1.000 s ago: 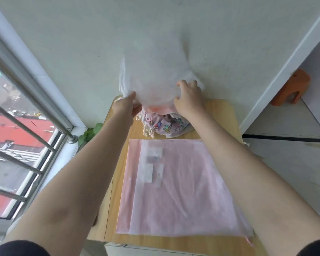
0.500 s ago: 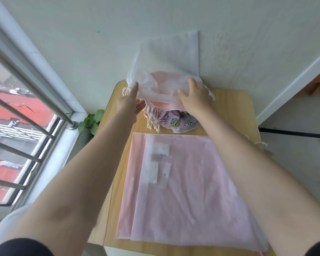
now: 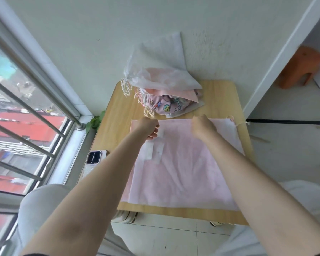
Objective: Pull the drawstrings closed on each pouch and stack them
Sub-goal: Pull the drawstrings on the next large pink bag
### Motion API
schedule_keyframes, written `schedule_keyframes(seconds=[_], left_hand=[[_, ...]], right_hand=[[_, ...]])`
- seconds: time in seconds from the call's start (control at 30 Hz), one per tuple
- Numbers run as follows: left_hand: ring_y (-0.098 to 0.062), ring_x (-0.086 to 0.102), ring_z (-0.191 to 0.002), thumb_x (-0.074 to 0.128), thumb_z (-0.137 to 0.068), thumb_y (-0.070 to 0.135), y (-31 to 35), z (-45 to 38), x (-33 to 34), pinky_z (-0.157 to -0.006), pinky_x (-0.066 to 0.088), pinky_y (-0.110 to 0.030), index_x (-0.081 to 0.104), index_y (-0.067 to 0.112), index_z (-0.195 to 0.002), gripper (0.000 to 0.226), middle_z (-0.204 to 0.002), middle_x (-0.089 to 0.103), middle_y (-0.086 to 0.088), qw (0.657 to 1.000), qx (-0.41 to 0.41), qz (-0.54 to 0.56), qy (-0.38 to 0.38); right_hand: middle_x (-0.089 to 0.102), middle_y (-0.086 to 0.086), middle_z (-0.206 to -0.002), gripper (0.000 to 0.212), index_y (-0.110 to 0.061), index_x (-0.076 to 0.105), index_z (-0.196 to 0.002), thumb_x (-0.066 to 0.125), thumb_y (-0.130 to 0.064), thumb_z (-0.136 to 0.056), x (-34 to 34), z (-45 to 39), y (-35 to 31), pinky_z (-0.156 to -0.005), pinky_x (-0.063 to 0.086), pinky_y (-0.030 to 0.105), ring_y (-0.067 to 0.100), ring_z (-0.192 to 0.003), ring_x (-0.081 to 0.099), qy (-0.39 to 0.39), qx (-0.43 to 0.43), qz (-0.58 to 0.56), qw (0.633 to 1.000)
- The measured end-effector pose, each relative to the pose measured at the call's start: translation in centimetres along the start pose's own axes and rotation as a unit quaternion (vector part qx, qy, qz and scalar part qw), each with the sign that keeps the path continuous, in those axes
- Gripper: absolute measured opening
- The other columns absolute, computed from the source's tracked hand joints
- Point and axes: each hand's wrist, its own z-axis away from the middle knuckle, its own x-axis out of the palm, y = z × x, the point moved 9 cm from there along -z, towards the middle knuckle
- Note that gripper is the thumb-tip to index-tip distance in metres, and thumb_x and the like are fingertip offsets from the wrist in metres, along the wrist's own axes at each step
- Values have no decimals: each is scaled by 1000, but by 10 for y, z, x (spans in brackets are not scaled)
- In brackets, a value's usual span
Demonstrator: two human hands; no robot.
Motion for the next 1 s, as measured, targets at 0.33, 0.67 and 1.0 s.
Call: schedule_keyframes(seconds=[0.33,0.67,1.0], left_hand=[[-22,47,-118,60,-90,33,52,29,27,-97,32,-36,73,30,-108,22,-113,68,6,872,310,-370,75],[-23,52,-105,69,-85,34,59,44,5,-88,45,-37,77,29,-90,11,-97,70,3,869,352,-321,131],[-28,58,-62,53,-78,15,14,30,-34,-48,41,-26,68,14,-73,16,-68,65,-5,922,179,-299,167]], right_hand=[[48,15,-119,16,-8,66,-103,54,-12,-93,-28,25,-48,-80,44,31,32,-97,59,37,-177,-58,982],[49,13,-119,21,-9,69,-110,58,-16,-93,-38,43,-80,-90,46,36,32,-102,58,32,-230,-50,971],[53,23,-121,38,2,44,-122,51,-21,-92,-49,44,13,-66,40,32,40,-97,63,96,117,-159,976]])
